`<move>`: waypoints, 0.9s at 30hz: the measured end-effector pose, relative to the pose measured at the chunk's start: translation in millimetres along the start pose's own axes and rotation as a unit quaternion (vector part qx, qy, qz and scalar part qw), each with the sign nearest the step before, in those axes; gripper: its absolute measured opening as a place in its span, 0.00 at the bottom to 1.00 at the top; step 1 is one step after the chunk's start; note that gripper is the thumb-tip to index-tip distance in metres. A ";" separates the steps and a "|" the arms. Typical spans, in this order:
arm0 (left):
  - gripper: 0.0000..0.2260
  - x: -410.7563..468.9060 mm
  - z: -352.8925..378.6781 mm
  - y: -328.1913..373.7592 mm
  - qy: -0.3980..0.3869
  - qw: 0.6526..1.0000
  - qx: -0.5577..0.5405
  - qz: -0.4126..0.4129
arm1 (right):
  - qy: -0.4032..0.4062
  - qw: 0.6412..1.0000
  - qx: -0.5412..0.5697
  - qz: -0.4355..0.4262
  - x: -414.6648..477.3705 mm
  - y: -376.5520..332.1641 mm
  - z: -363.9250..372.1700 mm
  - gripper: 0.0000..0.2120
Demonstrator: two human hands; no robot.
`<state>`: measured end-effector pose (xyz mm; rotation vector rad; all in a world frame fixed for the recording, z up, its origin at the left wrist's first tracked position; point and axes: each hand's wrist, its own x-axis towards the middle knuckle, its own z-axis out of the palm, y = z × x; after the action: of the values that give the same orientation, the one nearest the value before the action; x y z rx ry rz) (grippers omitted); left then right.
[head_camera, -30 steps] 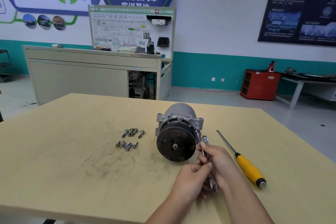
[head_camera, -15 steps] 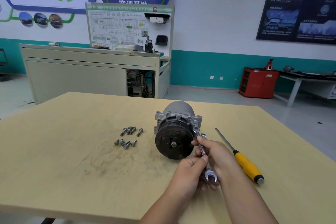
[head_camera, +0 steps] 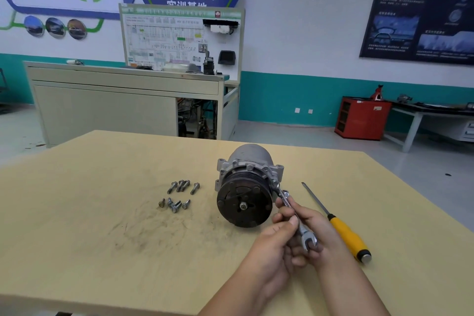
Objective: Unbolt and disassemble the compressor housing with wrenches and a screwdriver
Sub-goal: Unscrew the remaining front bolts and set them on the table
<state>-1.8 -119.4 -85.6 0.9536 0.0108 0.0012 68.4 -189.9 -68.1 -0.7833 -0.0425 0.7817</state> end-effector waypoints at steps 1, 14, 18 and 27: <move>0.12 -0.7 3.1 -0.4 0.004 1.000 -0.023 -0.004 | 0.002 1.000 -0.001 0.005 -0.1 -2.3 0.7 0.10; 0.12 -2.3 -1.3 28.0 0.065 0.991 0.104 -0.050 | 0.108 0.987 -0.122 -0.011 3.7 -9.3 14.8 0.15; 0.18 -3.5 -9.2 41.1 0.076 0.990 0.105 -0.058 | 0.126 0.976 -0.170 -0.049 8.6 -3.1 21.7 0.16; 0.13 -15.9 -24.5 29.8 0.057 0.986 -0.003 -0.154 | 0.074 0.967 -0.229 -0.078 7.7 7.7 6.6 0.18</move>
<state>-17.8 -82.3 -75.3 0.9372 0.2642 -0.2297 67.1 -177.4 -70.2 -1.2611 -0.1531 0.5659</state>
